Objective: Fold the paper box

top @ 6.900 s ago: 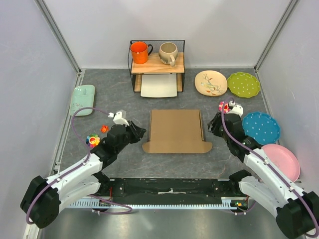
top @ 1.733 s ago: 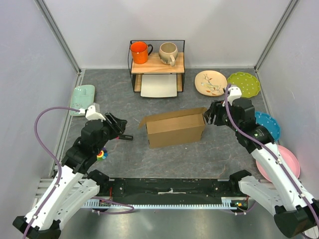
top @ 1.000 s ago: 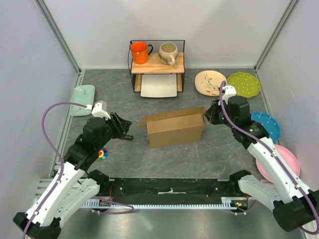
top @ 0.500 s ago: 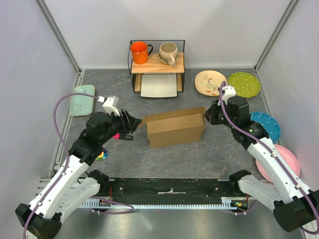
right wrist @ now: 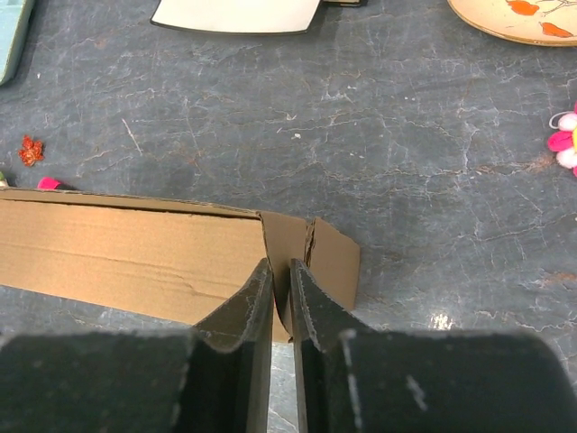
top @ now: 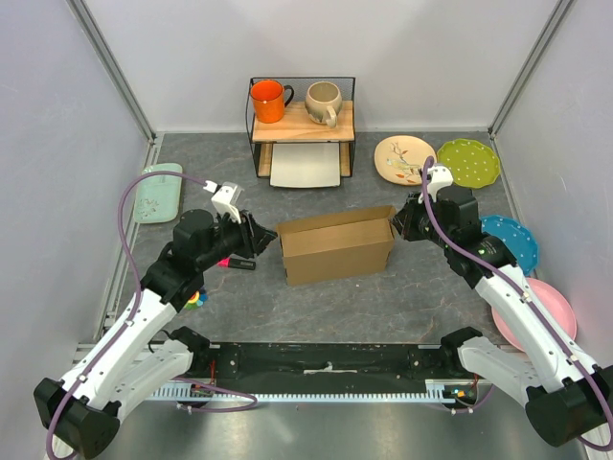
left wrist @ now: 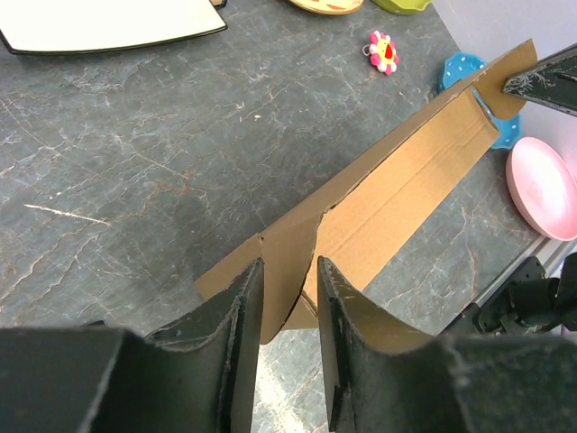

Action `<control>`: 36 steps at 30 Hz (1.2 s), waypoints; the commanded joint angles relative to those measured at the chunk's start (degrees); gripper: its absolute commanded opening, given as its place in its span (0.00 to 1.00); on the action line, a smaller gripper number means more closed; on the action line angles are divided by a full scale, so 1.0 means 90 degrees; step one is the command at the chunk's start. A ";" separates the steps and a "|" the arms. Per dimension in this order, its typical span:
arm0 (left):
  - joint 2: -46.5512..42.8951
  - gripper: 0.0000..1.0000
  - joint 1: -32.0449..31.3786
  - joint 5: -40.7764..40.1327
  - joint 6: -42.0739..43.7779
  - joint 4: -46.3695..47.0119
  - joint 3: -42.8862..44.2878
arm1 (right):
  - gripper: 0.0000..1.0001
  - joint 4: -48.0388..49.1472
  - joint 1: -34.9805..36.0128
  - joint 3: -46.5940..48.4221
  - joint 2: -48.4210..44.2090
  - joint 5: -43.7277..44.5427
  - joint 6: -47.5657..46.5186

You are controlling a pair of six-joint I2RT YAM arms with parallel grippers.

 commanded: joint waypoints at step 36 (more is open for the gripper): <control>0.0531 0.03 0.0026 -0.0047 0.0399 0.0034 0.0592 | 0.00 0.0477 0.1131 -0.1440 -0.0987 0.2067 0.0537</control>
